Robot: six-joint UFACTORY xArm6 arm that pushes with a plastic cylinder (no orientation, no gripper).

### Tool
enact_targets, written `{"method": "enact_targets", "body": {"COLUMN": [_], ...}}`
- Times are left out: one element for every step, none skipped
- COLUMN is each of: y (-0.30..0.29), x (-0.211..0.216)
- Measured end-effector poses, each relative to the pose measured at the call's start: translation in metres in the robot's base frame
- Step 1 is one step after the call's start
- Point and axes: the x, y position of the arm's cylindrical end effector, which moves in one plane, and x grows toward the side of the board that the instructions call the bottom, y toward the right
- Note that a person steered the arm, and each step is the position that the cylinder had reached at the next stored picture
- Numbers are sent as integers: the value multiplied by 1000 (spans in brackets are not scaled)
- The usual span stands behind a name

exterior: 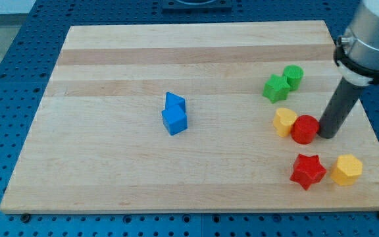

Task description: Push the red circle to the bottom center

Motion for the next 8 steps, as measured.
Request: {"method": "enact_targets", "body": {"y": [-15,-26,-35,-50,-69,-91,-108,-113], "x": [0,0,4,12,20,20,20,16]}}
